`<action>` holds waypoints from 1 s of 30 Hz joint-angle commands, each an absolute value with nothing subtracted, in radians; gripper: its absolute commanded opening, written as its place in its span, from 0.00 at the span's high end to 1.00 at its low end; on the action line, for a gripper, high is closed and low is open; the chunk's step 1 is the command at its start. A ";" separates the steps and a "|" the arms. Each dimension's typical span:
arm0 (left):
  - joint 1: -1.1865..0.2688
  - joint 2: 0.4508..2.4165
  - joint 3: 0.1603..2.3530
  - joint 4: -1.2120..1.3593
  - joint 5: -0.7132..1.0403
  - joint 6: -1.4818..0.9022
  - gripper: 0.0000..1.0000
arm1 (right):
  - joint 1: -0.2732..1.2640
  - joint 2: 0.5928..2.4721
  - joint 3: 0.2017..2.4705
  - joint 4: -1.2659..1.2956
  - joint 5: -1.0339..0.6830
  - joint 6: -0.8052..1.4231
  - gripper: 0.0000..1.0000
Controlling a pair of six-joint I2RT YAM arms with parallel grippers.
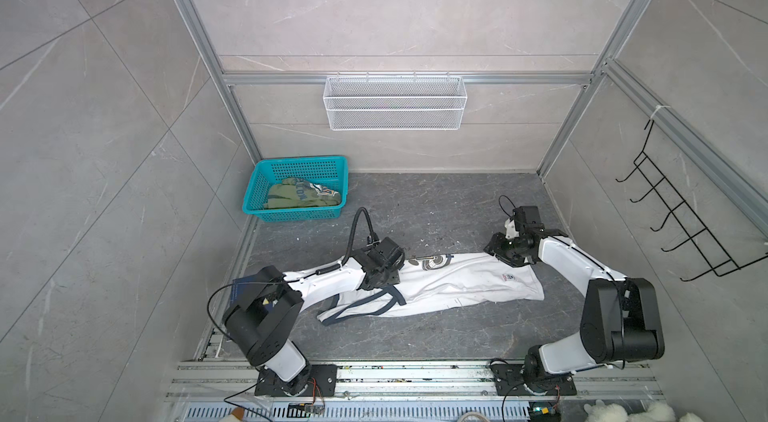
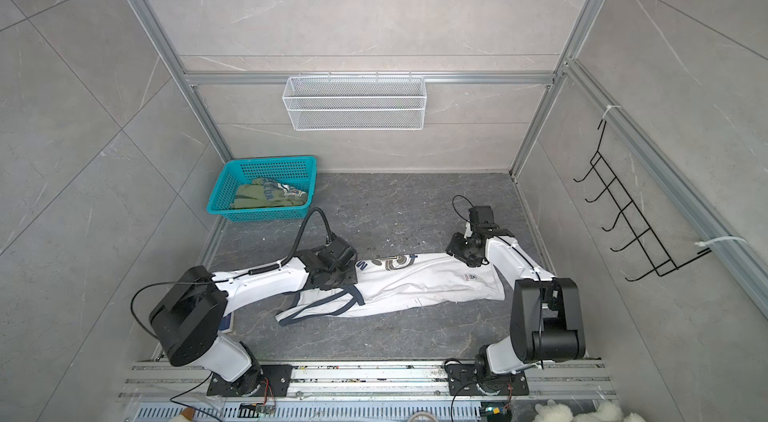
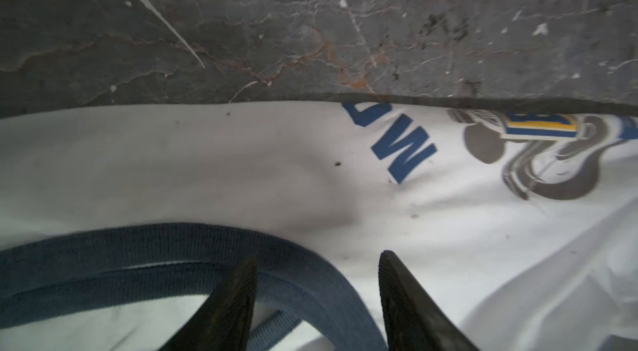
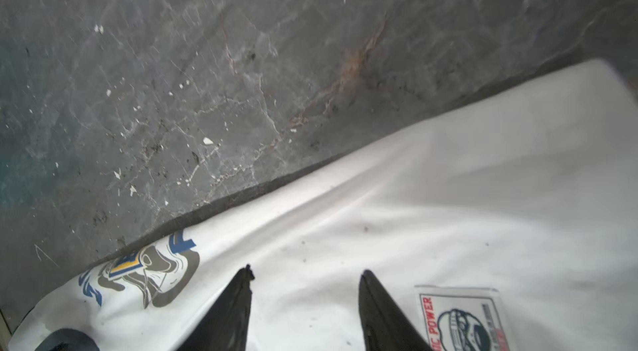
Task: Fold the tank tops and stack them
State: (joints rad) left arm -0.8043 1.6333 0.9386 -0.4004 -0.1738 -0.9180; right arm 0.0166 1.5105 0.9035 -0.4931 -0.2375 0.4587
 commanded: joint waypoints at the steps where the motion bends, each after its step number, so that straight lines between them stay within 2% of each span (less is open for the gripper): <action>1: -0.792 1.679 1.014 -0.424 -0.184 -0.920 0.41 | 0.014 1.526 0.853 -0.488 -0.273 0.509 0.46; 4: -0.774 1.740 1.046 -0.427 -0.177 -0.900 0.41 | -0.016 1.511 0.785 -0.437 -0.306 0.600 0.45; 7: -0.753 1.813 1.093 -0.414 -0.165 -0.863 0.41 | -0.079 1.492 0.687 -0.354 -0.422 0.697 0.44; 10: -0.730 1.911 1.191 -0.404 -0.142 -0.792 0.41 | -0.101 1.453 0.627 -0.341 -0.411 0.725 0.43; 17: -0.722 2.162 1.545 -0.446 -0.074 -0.626 0.41 | -0.297 1.407 0.478 -0.306 -0.555 0.770 0.43; 24: -0.717 2.438 1.990 -0.566 0.006 -0.530 0.41 | -0.372 1.251 0.428 -0.404 -0.507 0.763 0.42; 27: -0.716 2.483 2.158 -0.669 -0.035 -0.523 0.41 | -0.377 1.159 0.463 -0.492 -0.458 0.736 0.42; 30: -0.750 2.442 2.296 -0.940 -0.231 -0.611 0.39 | -0.377 1.104 0.538 -0.561 -0.417 0.677 0.42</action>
State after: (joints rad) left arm -0.7238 2.4882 2.1849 -0.6636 -0.1001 -0.5793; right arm -0.3744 1.1416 0.4770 -0.4404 -0.4900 0.7315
